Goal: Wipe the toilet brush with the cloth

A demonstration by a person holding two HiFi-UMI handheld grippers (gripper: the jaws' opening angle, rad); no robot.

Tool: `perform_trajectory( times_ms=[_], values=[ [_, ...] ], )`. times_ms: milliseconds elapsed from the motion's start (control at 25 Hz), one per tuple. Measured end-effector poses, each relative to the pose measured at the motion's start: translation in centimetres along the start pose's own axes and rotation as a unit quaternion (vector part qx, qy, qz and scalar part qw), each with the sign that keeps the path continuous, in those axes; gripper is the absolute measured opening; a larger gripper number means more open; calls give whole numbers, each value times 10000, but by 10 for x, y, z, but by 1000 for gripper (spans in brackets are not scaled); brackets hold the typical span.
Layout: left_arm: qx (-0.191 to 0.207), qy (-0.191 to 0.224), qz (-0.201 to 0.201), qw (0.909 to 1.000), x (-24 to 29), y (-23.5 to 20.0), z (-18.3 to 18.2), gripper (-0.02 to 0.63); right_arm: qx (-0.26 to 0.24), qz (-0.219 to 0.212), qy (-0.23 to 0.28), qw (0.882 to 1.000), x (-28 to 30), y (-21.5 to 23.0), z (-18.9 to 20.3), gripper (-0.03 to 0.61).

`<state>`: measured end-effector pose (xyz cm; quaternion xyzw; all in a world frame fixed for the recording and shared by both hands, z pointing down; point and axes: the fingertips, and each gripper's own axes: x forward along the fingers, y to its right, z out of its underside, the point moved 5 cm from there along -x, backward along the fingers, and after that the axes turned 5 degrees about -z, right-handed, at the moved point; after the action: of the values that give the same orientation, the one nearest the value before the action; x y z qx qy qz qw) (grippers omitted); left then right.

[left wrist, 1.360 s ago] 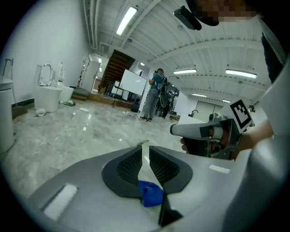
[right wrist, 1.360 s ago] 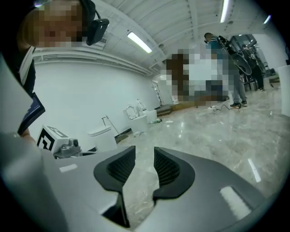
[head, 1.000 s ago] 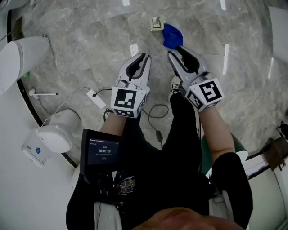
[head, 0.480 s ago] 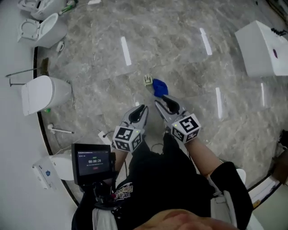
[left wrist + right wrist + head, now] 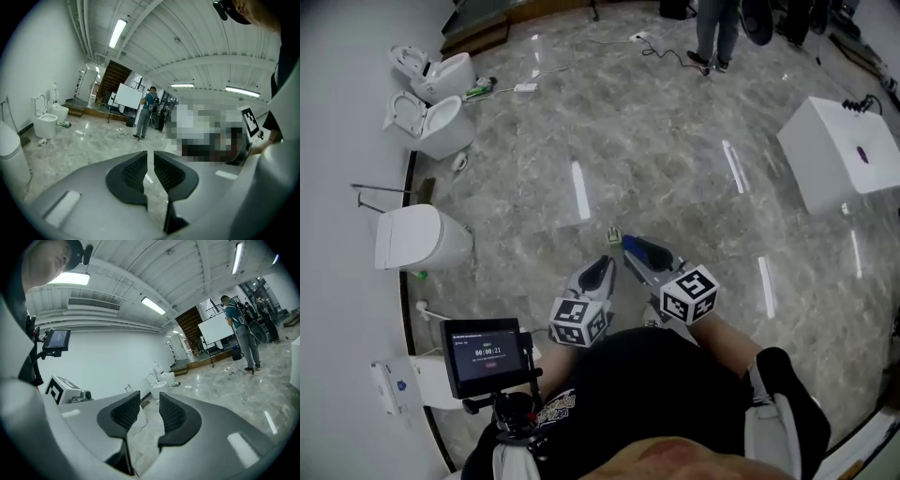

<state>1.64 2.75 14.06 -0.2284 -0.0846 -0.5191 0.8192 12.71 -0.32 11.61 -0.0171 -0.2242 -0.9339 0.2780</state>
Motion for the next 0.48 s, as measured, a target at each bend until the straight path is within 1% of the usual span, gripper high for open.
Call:
perform_trajectory(
  times_ms=[80,160,240,360,480],
  values=[
    [260,162,-22,9995,-15,8,-10,41,-11,31,132,9999,-11,-16,-11,130],
    [426,280,-29,9987,-18,12,-25,38,-9,78,289,9996,-19,-23,-25,130],
    [463,334,43,9984,-16,17,-42,38,-19,86,473,9988,-24,-25,-39,130],
    [559,427,143,9974,-9,19,-65,38,-181,164,674,9974,-26,-22,-59,130],
    [445,319,274,9981,-31,0,-62,38,-198,244,588,9978,-1,-46,-55,130]
  ],
)
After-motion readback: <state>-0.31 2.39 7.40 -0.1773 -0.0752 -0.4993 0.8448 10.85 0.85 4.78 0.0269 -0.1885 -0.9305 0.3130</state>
